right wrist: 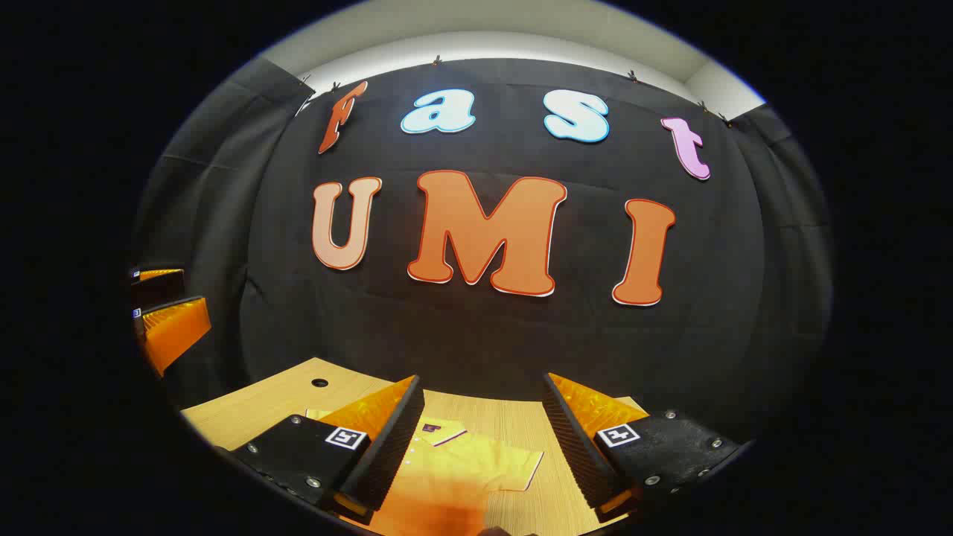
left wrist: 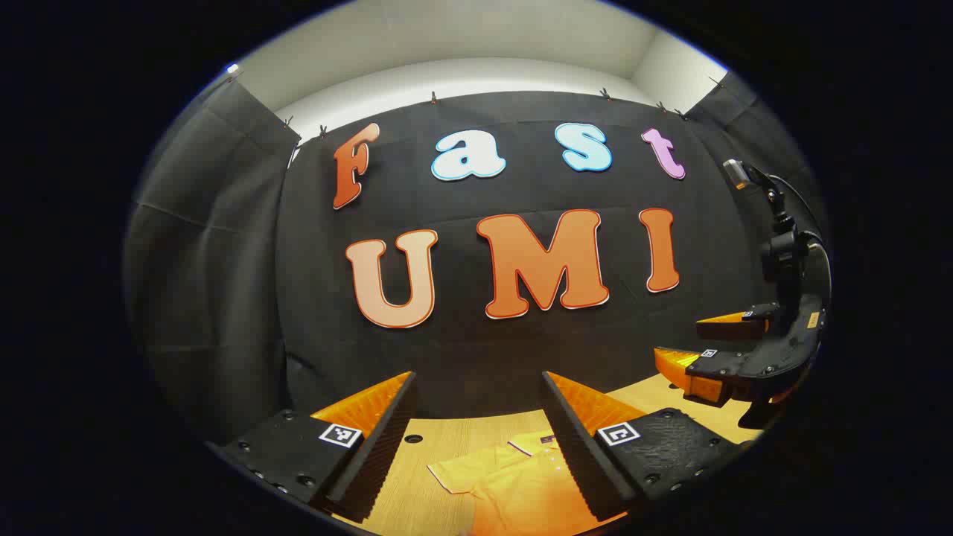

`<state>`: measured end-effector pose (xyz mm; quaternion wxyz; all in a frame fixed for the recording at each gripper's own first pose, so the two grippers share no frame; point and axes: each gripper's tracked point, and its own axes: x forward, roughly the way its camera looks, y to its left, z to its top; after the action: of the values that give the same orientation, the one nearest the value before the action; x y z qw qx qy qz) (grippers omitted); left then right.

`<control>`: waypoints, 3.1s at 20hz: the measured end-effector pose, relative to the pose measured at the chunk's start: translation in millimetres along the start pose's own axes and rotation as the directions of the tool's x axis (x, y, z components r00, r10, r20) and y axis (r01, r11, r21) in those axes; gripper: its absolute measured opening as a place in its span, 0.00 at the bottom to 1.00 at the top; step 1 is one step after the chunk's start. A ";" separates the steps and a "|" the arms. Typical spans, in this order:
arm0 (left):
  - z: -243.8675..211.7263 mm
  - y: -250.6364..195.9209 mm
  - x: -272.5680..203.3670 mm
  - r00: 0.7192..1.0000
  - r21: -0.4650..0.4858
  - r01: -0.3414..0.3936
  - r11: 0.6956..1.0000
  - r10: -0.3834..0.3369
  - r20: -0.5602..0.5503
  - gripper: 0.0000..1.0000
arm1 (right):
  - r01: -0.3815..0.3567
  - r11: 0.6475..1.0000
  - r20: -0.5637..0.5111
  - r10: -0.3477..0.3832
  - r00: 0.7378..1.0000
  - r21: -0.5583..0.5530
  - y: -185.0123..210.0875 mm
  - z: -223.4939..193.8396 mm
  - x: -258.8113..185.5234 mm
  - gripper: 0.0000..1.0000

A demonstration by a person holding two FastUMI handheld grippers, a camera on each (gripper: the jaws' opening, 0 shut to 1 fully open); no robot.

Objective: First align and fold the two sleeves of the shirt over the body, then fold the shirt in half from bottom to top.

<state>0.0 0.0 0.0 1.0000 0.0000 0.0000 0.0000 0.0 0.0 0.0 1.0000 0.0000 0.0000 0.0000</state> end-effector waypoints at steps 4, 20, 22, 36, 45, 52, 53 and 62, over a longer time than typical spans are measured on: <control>4.0 1.4 -6.1 1.000 0.020 -0.009 1.000 0.009 0.004 0.99 | -0.022 1.000 -0.008 0.022 1.000 0.016 7.5 -3.6 0.0 0.97; -5.1 0.5 3.5 1.000 0.002 -0.009 1.000 0.009 -0.020 0.99 | -0.006 1.000 -0.049 0.007 0.999 0.018 -2.7 -17.0 11.9 0.96; -7.0 2.5 7.0 1.000 0.002 -0.015 1.000 0.015 -0.022 0.99 | 0.009 1.000 -0.086 -0.008 0.996 0.016 -9.4 -28.6 19.8 0.97; -44.6 21.5 7.5 0.984 0.011 -0.132 0.991 0.132 -0.121 0.99 | 0.102 0.982 -0.719 0.042 0.693 0.157 -69.5 -227.5 87.3 0.97; -77.9 31.6 -29.4 0.923 0.100 -0.261 0.960 0.278 -0.266 0.99 | 0.187 0.964 -0.887 0.084 0.455 0.188 -99.7 -336.9 146.4 0.89; -94.6 38.6 -57.4 0.867 0.146 -0.341 0.929 0.371 -0.332 0.99 | 0.173 0.978 -0.946 0.056 0.319 0.117 -102.8 -383.7 162.8 0.67; -95.7 36.4 -58.5 0.865 0.145 -0.341 0.929 0.370 -0.339 0.99 | 0.169 0.979 -0.951 0.058 0.305 0.114 -99.1 -387.4 164.5 0.60; -98.9 13.6 -43.6 0.875 0.134 -0.308 0.942 0.336 -0.348 0.99 | 0.066 0.988 -0.952 0.117 0.282 0.141 -89.4 -393.2 169.2 0.21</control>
<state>-43.6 13.6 -98.9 0.9676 0.0372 0.1863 0.1666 169.2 -89.4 -393.2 0.7970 0.0765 0.5988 0.0160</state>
